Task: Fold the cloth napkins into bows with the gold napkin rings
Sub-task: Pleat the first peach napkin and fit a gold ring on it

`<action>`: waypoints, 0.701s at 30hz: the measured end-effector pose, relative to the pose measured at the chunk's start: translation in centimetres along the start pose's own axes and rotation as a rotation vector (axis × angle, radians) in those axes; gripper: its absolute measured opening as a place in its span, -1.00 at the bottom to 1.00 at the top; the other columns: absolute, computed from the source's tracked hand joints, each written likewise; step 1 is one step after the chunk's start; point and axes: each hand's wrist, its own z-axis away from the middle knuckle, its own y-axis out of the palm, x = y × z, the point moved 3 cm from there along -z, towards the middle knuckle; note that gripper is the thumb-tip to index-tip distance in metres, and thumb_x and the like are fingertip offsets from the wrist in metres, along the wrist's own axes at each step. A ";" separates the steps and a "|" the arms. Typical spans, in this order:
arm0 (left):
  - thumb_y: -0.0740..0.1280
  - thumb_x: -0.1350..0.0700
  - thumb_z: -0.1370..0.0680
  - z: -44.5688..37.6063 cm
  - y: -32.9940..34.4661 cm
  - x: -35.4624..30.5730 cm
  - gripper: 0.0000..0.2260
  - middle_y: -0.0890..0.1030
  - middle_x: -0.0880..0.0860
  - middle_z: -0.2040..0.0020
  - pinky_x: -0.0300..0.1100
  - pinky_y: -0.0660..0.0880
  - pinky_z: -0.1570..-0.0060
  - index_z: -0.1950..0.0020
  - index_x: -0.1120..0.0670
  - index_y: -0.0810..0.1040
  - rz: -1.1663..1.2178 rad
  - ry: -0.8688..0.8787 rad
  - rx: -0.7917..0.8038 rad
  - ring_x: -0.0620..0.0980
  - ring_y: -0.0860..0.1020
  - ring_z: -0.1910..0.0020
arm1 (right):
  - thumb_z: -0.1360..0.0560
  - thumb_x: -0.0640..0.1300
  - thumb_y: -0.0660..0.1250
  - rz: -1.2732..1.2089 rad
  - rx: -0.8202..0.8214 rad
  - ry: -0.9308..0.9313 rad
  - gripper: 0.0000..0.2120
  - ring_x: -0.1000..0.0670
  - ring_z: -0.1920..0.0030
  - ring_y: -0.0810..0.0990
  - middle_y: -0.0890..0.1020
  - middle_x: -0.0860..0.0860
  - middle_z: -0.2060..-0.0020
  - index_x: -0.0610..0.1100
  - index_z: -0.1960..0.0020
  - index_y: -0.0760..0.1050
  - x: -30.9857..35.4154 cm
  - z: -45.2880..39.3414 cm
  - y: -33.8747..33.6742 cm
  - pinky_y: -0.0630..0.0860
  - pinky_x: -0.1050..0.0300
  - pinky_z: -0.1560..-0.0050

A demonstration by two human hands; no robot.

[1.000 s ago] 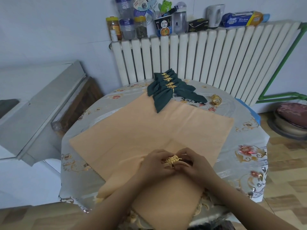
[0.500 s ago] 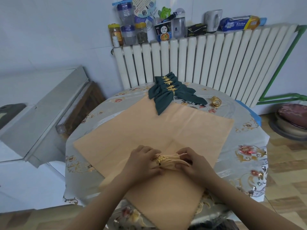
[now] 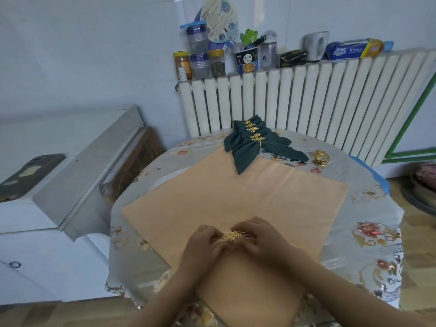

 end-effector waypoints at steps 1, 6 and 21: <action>0.41 0.08 -0.38 0.0 -0.2 0.3 -0.88 0.53 -0.05 0.19 -0.50 0.28 0.13 0.18 0.12 0.62 0.043 -0.031 -0.010 -0.05 0.52 0.14 | -0.38 0.11 0.14 -0.027 -0.015 0.010 -0.53 0.03 -0.06 0.50 0.63 0.01 0.00 -0.09 -0.15 0.57 0.0 0.3 0.1 0.24 0.46 -0.08; 0.49 0.07 -0.37 0.0 -0.4 0.8 -0.87 0.62 -0.01 0.13 -0.49 0.34 0.09 0.17 0.11 0.69 0.150 -0.135 0.017 -0.18 0.53 0.05 | -0.39 0.22 0.16 -0.065 -0.043 0.002 -0.51 0.03 0.00 0.50 0.62 0.01 0.07 -0.09 -0.10 0.56 0.0 0.3 0.8 0.27 0.41 0.01; 0.31 -0.09 -0.52 1.6 -1.3 1.0 -0.73 0.51 -0.02 0.02 -0.37 0.40 0.04 0.12 0.11 0.60 0.047 -0.017 -0.034 -0.07 0.54 -0.03 | -0.43 0.15 0.36 -0.157 -0.059 0.349 -0.42 0.00 -0.31 0.36 0.45 -0.01 -0.24 -0.07 -0.37 0.37 -0.7 1.6 1.0 0.25 0.19 -0.32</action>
